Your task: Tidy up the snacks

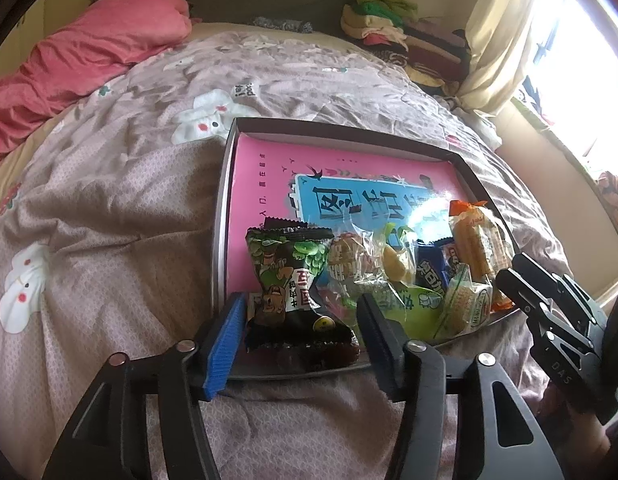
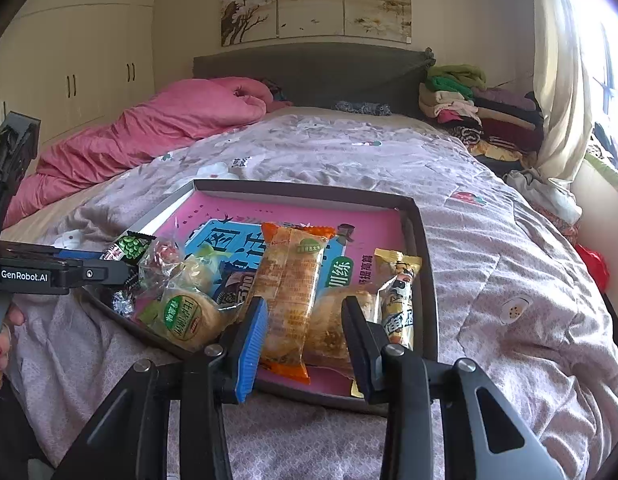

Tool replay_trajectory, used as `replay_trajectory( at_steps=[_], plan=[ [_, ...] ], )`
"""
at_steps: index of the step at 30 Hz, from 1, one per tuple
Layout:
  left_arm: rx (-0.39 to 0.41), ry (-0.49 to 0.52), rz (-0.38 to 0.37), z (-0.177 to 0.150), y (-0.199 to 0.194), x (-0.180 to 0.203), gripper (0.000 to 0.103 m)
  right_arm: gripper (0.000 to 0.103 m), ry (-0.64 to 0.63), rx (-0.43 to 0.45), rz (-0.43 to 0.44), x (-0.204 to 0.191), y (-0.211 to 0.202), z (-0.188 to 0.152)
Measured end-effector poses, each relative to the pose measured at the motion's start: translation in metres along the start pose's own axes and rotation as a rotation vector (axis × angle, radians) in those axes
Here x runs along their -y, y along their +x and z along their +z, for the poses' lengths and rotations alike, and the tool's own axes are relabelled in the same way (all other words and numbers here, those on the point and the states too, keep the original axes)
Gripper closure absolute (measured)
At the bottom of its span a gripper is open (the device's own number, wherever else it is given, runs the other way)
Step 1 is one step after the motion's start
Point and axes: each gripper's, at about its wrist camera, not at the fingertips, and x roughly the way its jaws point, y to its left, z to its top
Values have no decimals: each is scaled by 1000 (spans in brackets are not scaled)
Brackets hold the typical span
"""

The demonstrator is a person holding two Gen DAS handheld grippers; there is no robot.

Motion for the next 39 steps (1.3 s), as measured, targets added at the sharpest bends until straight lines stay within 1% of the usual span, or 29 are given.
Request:
replay_trajectory(
  at_steps=[4,6,14,17,21,25,27,31,35,38,39],
  plan=[
    [2,3,3,0,-1,0,39,63,46,3,25,5,-1,1],
    [4,7,7,0,-2,0,36,59,58,11,31,7,-4,1],
    [7,12,8,1,-7,2,35,54,73,22,30,8,-11,1],
    [11,13,9,2,-9,2,29,51,80,20,28,9,-12,1],
    [13,13,9,1,-11,3,28,47,90,22,25,10,-14,1],
    [17,13,12,0,-16,4,28,46,98,32,18,12,-17,1],
    [19,15,10,0,-18,5,27,42,102,35,17,12,-19,2],
    [22,24,7,-1,-24,7,26,39,109,47,15,12,-23,3],
    [9,39,-8,-5,-30,12,25,34,122,53,17,12,-29,3],
    [3,50,-17,-10,-34,16,25,25,147,64,43,11,-37,4],
    [0,52,-15,-12,-35,17,25,24,152,68,48,10,-39,4]
  ],
)
